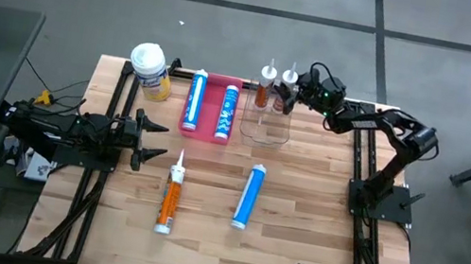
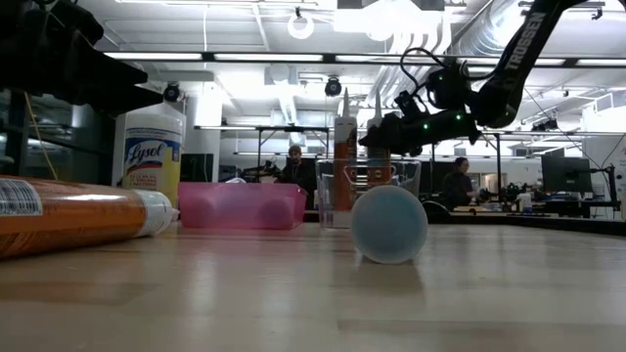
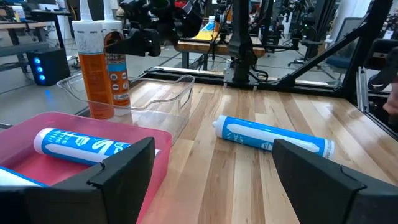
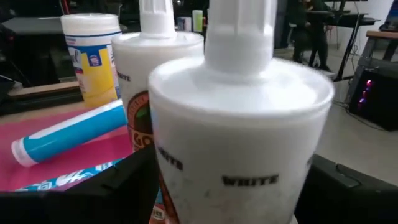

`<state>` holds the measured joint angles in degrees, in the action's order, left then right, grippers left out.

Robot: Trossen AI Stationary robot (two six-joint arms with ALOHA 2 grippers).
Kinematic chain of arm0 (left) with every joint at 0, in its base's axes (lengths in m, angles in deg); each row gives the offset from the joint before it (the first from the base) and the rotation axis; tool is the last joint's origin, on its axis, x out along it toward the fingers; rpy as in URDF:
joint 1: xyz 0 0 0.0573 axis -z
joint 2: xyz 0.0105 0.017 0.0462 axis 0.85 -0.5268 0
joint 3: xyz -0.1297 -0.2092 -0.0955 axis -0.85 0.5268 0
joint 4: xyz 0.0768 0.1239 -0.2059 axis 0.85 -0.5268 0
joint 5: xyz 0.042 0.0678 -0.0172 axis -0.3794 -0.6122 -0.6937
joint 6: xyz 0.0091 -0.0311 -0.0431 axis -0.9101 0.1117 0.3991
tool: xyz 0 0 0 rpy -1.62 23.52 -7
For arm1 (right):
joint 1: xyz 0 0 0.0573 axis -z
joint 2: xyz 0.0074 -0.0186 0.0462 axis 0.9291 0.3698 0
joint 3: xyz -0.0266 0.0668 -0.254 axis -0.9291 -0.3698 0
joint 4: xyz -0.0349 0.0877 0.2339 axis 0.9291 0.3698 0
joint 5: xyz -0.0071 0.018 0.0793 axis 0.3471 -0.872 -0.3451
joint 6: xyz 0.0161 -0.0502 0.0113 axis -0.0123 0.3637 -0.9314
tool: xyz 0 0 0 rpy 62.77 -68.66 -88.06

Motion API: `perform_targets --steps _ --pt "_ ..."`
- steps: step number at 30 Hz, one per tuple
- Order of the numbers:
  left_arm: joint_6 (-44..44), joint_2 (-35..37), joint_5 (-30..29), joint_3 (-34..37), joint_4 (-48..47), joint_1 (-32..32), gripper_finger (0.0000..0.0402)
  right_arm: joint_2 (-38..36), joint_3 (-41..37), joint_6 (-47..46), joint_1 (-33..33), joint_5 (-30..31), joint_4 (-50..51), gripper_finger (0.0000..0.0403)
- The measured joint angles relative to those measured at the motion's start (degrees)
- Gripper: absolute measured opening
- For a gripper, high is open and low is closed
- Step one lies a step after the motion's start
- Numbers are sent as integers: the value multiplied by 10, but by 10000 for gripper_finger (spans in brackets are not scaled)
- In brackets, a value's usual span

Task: Sort silicone sealant tubes
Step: Put the orange silicone sealant into the transparent bin, then put the blue silicone sealant into the pink bin

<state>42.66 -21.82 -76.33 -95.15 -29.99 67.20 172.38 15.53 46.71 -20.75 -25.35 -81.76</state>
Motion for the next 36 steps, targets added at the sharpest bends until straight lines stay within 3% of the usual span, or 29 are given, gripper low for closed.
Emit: perform_targets --steps 24,36 --pt "0 0 0 0 0 0 319 -81 0 26 -19 47 110 291" --pt "0 0 0 0 0 0 319 -145 -48 35 -41 101 150 291"
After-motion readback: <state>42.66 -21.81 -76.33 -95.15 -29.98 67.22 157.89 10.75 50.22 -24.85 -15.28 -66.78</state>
